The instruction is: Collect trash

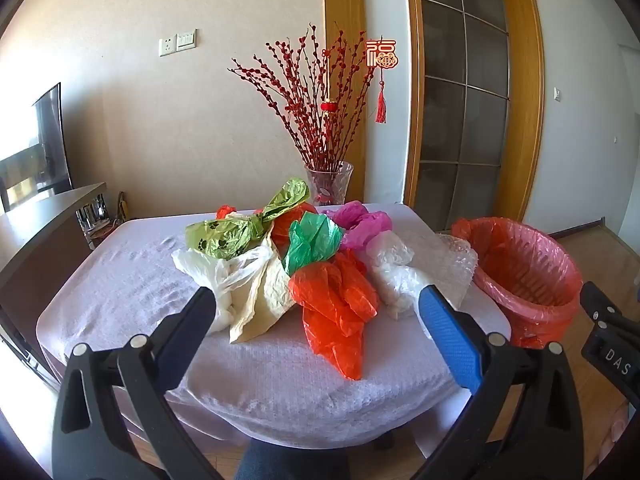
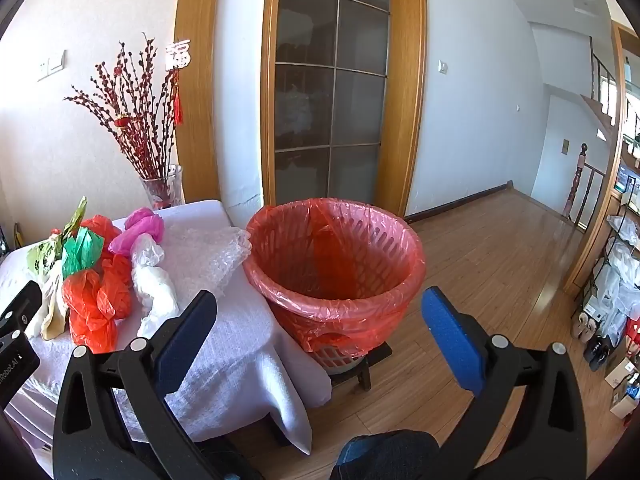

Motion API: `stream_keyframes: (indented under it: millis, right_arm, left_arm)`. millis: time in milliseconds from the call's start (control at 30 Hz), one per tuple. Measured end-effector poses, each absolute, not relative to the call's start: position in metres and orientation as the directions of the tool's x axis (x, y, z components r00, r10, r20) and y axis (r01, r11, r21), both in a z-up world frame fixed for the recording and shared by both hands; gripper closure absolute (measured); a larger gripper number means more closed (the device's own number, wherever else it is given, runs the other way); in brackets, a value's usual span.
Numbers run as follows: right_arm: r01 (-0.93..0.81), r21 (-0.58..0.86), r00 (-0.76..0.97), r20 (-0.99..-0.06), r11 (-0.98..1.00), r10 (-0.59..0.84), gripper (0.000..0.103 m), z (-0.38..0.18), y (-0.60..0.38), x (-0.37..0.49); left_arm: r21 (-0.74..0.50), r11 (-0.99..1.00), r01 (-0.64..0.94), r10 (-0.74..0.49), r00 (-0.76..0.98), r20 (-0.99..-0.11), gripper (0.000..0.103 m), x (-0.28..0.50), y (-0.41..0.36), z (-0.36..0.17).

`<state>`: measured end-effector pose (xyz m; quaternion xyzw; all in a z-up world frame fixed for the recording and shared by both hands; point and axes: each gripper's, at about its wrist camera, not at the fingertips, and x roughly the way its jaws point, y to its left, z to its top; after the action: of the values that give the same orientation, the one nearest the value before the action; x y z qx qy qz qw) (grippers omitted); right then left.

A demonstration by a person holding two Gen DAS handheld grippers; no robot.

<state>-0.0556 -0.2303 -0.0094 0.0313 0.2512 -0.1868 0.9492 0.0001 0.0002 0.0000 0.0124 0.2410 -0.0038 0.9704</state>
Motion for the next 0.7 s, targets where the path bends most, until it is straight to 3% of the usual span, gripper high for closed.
stream_keyframes:
  millis: [700]
  right_arm:
    - [0.369,-0.036,0.803,-0.491,0.929,-0.339,0.002,-0.0104,-0.2293,-0.0558]
  left_arm:
    - [0.025,1.000,0.014,-0.001,0.881,-0.474,0.004,0.0002,-0.0001,-0.0001]
